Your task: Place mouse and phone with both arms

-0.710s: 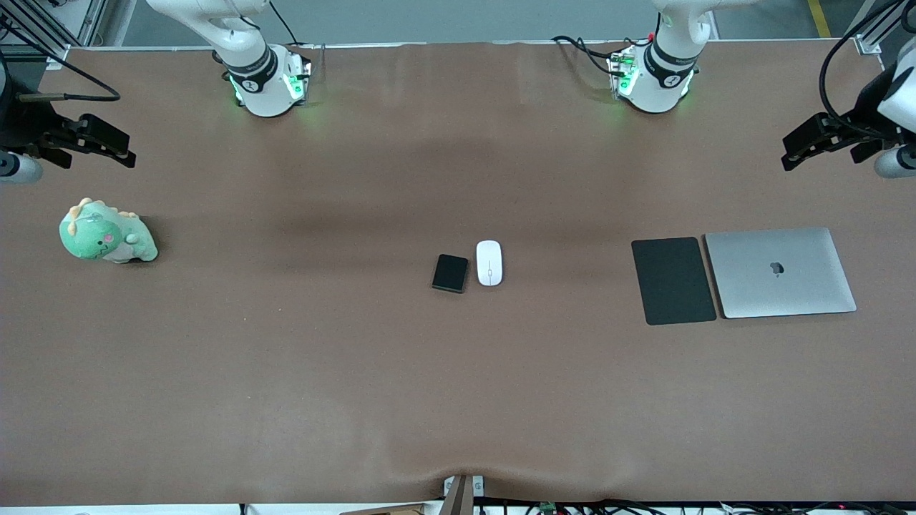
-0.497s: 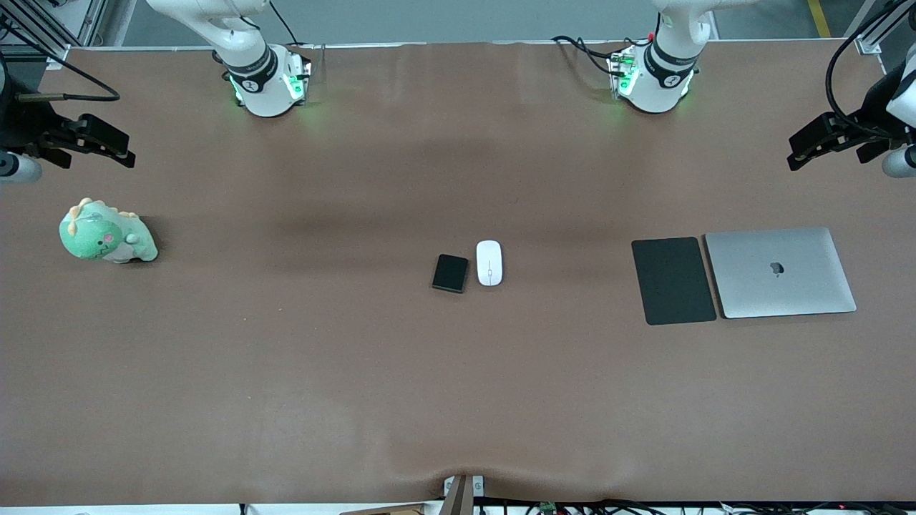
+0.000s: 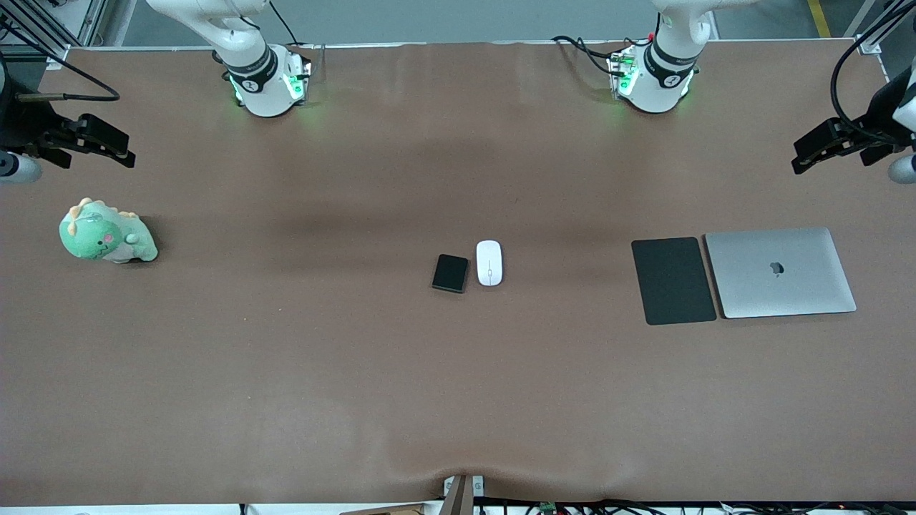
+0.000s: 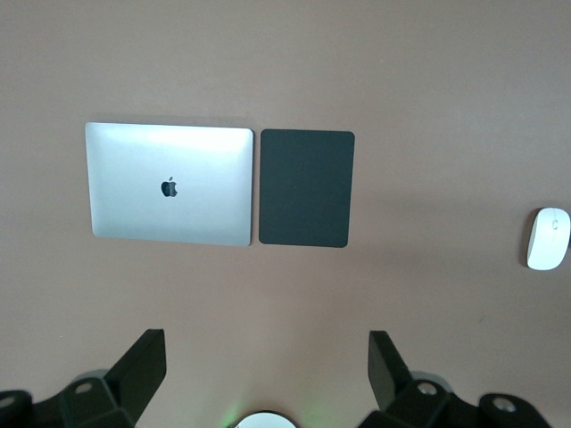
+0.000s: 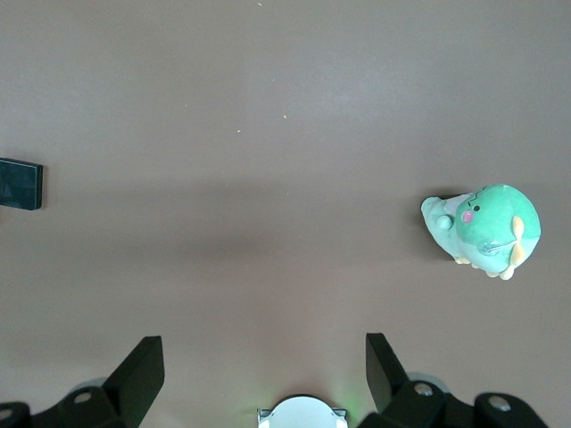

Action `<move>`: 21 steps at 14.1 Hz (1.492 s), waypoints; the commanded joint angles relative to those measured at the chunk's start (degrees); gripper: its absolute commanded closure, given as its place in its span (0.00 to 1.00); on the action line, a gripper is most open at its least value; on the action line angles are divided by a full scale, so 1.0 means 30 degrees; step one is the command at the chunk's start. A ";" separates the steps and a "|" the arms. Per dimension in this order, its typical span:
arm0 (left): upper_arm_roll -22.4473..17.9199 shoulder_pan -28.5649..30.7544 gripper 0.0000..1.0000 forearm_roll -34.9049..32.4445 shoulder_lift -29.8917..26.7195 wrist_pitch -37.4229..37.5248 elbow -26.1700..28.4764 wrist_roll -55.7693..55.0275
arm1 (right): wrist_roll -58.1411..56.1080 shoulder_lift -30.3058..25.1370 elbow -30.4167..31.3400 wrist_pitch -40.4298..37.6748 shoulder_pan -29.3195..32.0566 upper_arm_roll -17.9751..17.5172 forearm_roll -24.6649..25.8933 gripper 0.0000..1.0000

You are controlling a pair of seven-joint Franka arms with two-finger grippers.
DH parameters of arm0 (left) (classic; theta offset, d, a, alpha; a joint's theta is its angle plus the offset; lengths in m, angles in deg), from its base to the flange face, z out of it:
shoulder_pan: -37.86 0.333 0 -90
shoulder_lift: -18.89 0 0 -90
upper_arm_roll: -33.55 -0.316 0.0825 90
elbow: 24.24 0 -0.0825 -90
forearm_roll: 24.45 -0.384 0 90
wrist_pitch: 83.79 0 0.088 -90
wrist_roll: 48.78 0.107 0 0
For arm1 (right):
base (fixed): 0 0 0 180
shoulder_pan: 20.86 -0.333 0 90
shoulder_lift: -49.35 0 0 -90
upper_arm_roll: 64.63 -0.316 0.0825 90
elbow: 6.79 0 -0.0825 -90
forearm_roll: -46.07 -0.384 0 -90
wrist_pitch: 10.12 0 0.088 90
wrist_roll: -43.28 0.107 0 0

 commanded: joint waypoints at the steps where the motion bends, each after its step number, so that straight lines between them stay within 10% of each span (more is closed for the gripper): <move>1: 0.0560 -0.0107 0.00 0.0435 0.0878 -0.0239 0.0048 -0.0738 | -0.0007 -0.0192 -0.0010 -0.0143 0.0188 -0.0127 -0.0060 0.00; 5: 0.2524 -0.1595 0.00 0.0230 0.3337 -0.1643 0.0193 -0.3781 | 0.0256 -0.0133 -0.0039 -0.0142 0.0452 -0.0098 -0.0206 0.00; 21: 0.2176 -1.0562 0.04 -0.1674 1.4005 -1.4356 0.0134 -1.2928 | -0.0007 0.3028 -0.0479 0.2959 -0.0747 -0.0303 -0.0821 0.00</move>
